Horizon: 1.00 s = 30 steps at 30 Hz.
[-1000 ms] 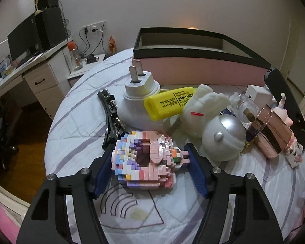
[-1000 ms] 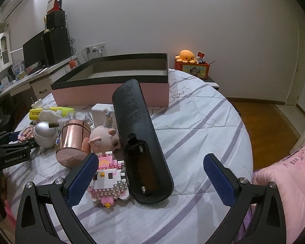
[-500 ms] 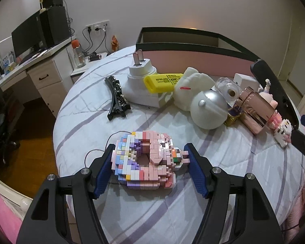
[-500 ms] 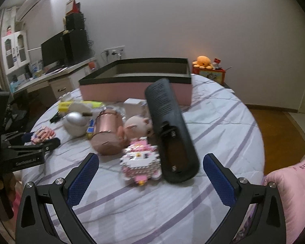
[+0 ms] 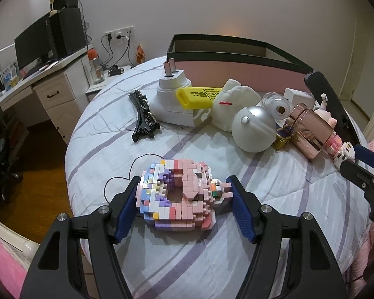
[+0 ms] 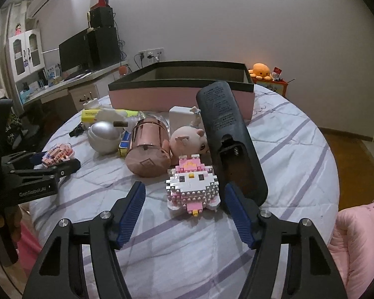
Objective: Organize rigid objects
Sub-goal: 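Close left tool on the multicolour pixel-block ring while right tool grasps the Hello Kitty figure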
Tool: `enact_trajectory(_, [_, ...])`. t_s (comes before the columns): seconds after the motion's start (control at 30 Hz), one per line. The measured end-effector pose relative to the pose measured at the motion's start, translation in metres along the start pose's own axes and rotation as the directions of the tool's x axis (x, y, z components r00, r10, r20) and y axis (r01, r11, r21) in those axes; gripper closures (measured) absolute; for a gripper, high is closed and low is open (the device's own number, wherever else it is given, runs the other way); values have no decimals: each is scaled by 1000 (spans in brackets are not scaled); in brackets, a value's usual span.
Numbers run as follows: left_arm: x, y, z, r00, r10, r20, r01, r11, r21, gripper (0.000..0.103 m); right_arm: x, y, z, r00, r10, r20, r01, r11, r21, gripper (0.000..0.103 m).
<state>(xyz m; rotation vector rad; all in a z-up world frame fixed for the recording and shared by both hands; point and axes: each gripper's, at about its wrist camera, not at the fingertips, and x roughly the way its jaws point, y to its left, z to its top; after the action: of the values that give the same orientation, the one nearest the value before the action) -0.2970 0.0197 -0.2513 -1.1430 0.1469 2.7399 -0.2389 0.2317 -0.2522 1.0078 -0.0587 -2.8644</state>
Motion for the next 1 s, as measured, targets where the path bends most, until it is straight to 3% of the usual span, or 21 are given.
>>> enact_trajectory(0.17, [2,-1,1,1000,6,3,-6,1000,-1,28,1,-1,3,1000,12,-10,-12,1000,-6,36])
enact_trajectory(0.33, [2,-1,0,1000,13,5,-13,1000,-2,24,-1,2,-1,998,33,-47,-33,999,-5,45])
enact_trajectory(0.6, [4,1,1,1000,23,9,-23,1000,-7,18,15,-7,2,999,11,-44,-9,999,45,45])
enact_trajectory(0.8, [11,3,2,1000,14,21,-14,1000,-20,8,30,2,5,998,-28,-61,29,1000,12,45])
enact_trajectory(0.9, [12,4,3,999,4,35,-4,1000,-24,8,31,1,6,998,-46,-53,46,999,8,57])
enact_trajectory(1.0, [12,2,3,999,1,52,-1,1000,-10,13,31,-2,5,998,-41,-48,41,999,1,58])
